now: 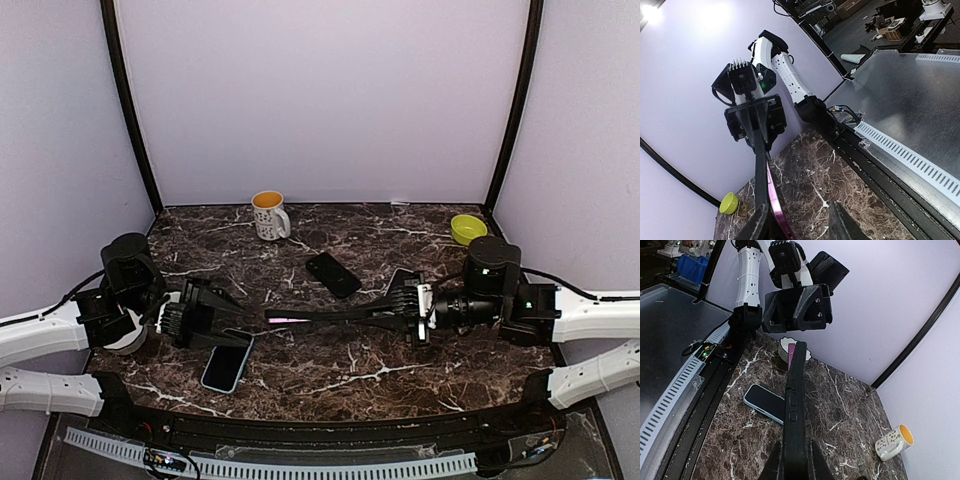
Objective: Take the phone out of the phone case
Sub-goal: Pass from the right arm to the left
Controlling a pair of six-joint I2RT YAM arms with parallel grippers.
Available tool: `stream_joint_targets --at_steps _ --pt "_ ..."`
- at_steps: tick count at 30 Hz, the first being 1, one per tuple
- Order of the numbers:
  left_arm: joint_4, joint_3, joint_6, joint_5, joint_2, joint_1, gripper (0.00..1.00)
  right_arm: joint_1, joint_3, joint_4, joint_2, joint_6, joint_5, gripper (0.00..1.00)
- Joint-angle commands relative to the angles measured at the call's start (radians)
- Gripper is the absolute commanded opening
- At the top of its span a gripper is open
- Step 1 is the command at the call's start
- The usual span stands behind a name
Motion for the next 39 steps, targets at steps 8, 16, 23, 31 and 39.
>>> stream_joint_targets --at_steps 8,16,23,31,39 --pt "-0.016 -0.005 -0.004 0.022 0.019 -0.001 0.42 0.009 0.052 0.182 0.003 -0.012 -0.041 0.0" --pt "-0.003 -0.007 -0.008 0.022 0.03 -0.002 0.42 0.019 0.05 0.205 0.009 -0.006 -0.046 0.0" --pt "-0.002 -0.011 -0.006 0.008 0.033 -0.002 0.43 0.034 0.053 0.222 0.028 -0.008 -0.052 0.0" --pt "0.025 -0.026 0.003 -0.044 0.029 -0.003 0.46 0.051 0.059 0.219 0.038 -0.005 -0.081 0.0" --pt "0.073 -0.036 -0.005 -0.098 0.03 -0.002 0.47 0.076 0.064 0.213 0.063 -0.02 -0.075 0.0"
